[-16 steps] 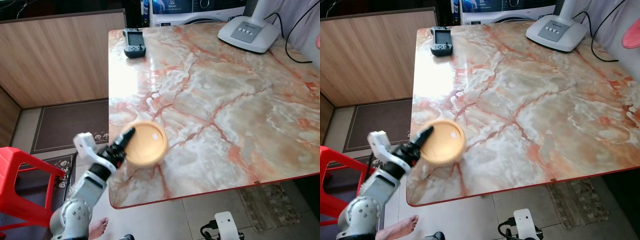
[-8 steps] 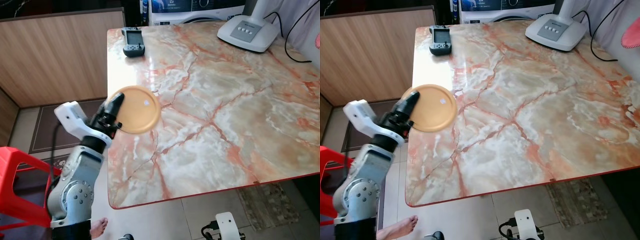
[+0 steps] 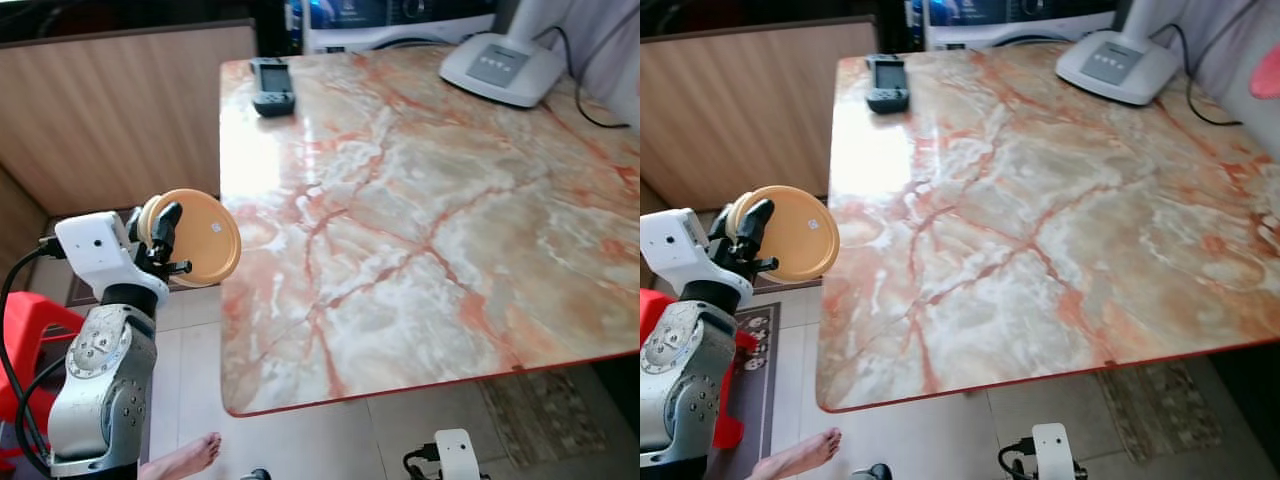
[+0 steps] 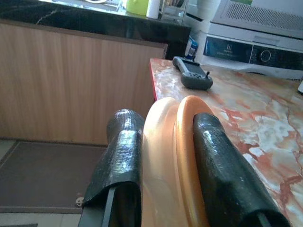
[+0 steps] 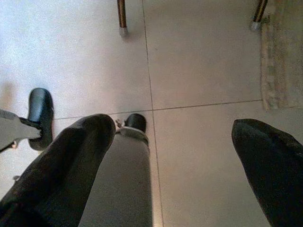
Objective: Restocking fridge
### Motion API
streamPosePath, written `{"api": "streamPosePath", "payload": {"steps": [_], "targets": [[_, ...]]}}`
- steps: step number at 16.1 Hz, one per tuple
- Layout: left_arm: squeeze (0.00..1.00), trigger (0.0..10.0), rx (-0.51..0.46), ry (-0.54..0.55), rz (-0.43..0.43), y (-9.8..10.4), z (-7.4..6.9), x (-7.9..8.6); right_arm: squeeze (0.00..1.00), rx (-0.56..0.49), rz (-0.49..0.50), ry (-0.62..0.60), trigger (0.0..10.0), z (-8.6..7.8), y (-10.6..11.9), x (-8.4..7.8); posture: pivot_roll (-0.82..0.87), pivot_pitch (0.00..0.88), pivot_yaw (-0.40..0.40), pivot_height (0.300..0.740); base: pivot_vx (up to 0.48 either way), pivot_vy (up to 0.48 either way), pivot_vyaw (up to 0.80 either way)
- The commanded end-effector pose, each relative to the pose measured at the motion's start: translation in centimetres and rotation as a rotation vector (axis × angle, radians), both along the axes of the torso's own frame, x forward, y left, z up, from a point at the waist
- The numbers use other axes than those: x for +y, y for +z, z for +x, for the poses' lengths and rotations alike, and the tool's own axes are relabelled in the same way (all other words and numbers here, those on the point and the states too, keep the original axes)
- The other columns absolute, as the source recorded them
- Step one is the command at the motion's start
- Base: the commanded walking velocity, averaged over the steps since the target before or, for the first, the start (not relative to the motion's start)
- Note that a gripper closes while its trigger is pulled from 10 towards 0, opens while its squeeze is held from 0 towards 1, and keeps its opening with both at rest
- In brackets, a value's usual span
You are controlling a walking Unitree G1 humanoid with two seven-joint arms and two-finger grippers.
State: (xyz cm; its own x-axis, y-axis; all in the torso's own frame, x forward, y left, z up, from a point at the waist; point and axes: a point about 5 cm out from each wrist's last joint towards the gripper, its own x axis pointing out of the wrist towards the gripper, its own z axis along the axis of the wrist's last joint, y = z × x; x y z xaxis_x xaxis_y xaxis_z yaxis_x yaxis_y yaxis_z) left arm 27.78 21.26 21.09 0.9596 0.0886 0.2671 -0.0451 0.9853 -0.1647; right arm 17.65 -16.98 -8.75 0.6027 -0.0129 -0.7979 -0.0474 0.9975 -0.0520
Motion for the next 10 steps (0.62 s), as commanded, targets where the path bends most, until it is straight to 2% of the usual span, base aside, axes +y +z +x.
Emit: {"api": "streamPosePath", "payload": {"steps": [1,2,4,8,9,10], "targets": [[0.00,10.0,-0.034,-0.006,0.035,0.9,0.2,0.0,0.00,0.027,0.009,-0.037,10.0,-0.9,-0.4,-0.1,0.16,0.119,-0.002,0.740,0.000,0.000,0.00],[0.00,10.0,-0.042,-0.013,0.045,1.1,0.4,-0.1,0.00,0.030,0.011,-0.042,10.0,-0.9,-0.4,-0.1,0.16,0.115,0.000,0.740,0.000,0.000,0.00],[0.00,10.0,-0.024,-0.035,0.046,0.5,0.6,-0.9,0.00,0.033,0.014,-0.071,10.0,-1.3,-0.5,-1.4,0.16,0.100,0.004,0.740,0.000,0.000,-0.80],[0.00,10.0,-0.006,-0.042,0.118,0.0,0.6,-1.5,0.00,0.065,0.008,-0.075,10.0,-2.1,-0.8,-1.7,0.17,0.078,0.003,0.740,0.000,0.000,0.00],[0.00,10.0,-0.008,-0.023,0.138,0.0,0.7,-1.3,0.00,0.071,0.008,-0.076,10.0,-2.3,-0.8,-1.8,0.17,0.070,0.004,0.740,0.000,-0.270,-0.80],[0.00,10.0,-0.016,-0.018,0.124,0.1,0.8,-1.1,0.00,0.073,0.009,-0.077,10.0,-2.3,-0.8,-1.7,0.17,0.069,0.004,0.740,0.000,-0.472,-0.80]]}}
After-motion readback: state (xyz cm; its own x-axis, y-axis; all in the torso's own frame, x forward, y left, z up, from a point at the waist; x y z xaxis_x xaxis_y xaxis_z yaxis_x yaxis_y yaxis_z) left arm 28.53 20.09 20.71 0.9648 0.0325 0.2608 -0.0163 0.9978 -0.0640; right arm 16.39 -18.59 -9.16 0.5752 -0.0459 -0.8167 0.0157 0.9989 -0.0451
